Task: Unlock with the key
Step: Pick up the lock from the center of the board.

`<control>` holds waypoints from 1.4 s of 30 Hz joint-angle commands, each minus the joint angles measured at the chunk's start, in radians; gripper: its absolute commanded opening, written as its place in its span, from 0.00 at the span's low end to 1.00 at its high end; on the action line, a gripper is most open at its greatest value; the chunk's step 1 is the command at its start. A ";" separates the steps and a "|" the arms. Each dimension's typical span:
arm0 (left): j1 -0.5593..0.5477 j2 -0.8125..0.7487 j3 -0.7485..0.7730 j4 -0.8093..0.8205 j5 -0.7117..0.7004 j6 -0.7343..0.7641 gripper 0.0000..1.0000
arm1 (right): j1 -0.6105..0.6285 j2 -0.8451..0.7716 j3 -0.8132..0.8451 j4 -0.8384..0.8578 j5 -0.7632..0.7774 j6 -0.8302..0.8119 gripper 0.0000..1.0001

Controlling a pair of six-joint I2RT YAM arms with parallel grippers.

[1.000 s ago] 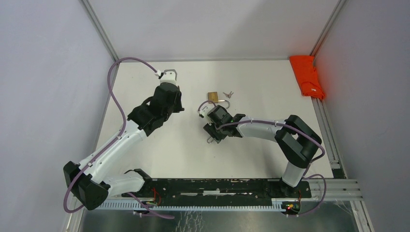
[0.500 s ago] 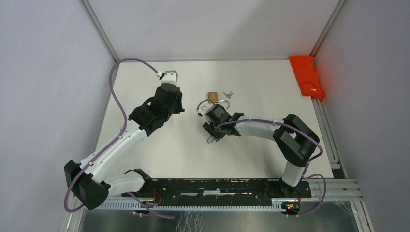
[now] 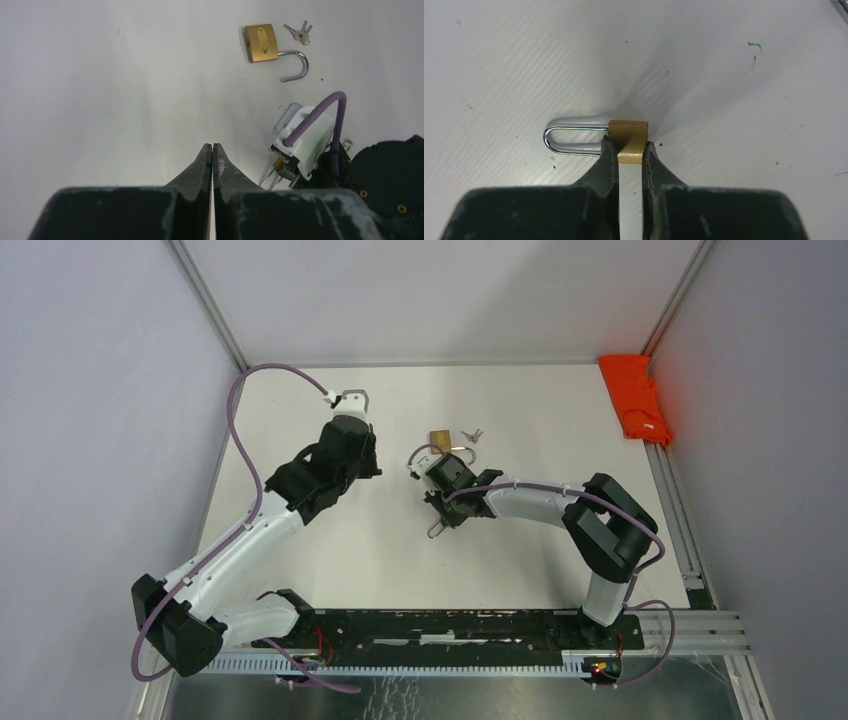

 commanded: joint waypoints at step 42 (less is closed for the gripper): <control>-0.728 0.340 0.189 -0.357 -0.486 0.483 0.24 | -0.280 -0.458 -0.136 0.002 -0.868 0.192 0.00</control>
